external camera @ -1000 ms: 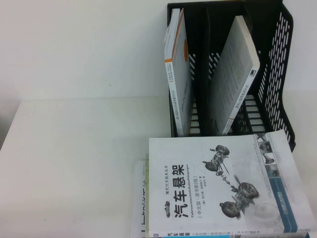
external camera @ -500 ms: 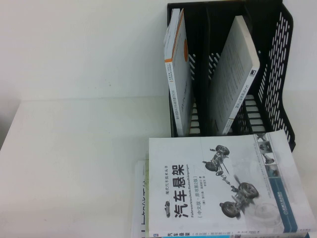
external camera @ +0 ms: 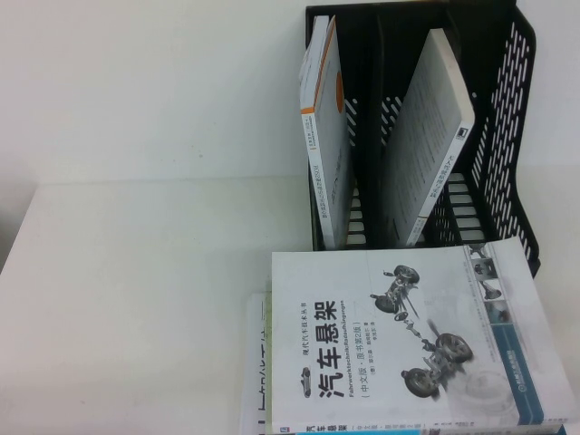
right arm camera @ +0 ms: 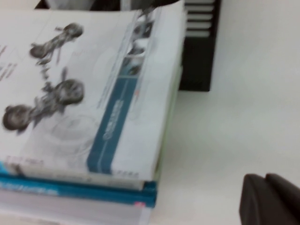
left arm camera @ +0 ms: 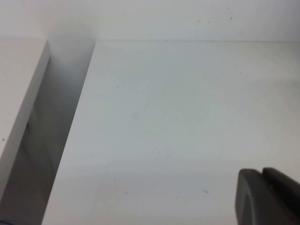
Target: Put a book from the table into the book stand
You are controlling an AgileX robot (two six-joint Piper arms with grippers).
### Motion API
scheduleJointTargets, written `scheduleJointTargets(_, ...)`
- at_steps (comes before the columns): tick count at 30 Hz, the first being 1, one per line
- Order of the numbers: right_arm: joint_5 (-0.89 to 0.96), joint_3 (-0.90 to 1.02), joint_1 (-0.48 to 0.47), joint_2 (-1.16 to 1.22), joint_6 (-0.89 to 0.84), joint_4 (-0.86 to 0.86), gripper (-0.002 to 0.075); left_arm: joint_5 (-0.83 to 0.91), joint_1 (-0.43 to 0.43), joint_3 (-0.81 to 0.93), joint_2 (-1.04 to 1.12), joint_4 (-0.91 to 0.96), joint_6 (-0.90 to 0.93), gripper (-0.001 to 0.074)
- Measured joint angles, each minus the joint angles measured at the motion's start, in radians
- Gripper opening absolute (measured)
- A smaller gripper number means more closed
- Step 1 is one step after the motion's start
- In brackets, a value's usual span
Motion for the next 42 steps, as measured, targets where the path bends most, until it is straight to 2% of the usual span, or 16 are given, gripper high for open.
scheduleJointTargets(5, -0.082, 0.054, -0.114, -0.08, 0.0, -0.013, 0.0006, 0.0, 0.0, 0.0, 0.0, 0.0, 0.0, -0.0002)
scheduleJointTargets(10, -0.289, 0.217, -0.262, -0.189, 0.0, -0.018, 0.0006, 0.0, 0.0, 0.0, 0.0, 0.0, 0.0, -0.0002)
scheduleJointTargets(14, -0.409, 0.332, -0.323, -0.256, 0.0, 0.005, 0.0006, 0.0, 0.0, 0.0, 0.0, 0.0, 0.0, -0.0002)
scheduleJointTargets(21, -0.308, 0.355, -0.334, -0.284, 0.0, 0.024, 0.0006, 0.0, 0.0, 0.0, 0.0, 0.0, 0.0, -0.0002)
scheduleJointTargets(42, -0.299, 0.353, -0.334, -0.284, 0.0, 0.024, 0.0006, 0.0, 0.0, 0.0, 0.0, 0.0, 0.0, -0.0002)
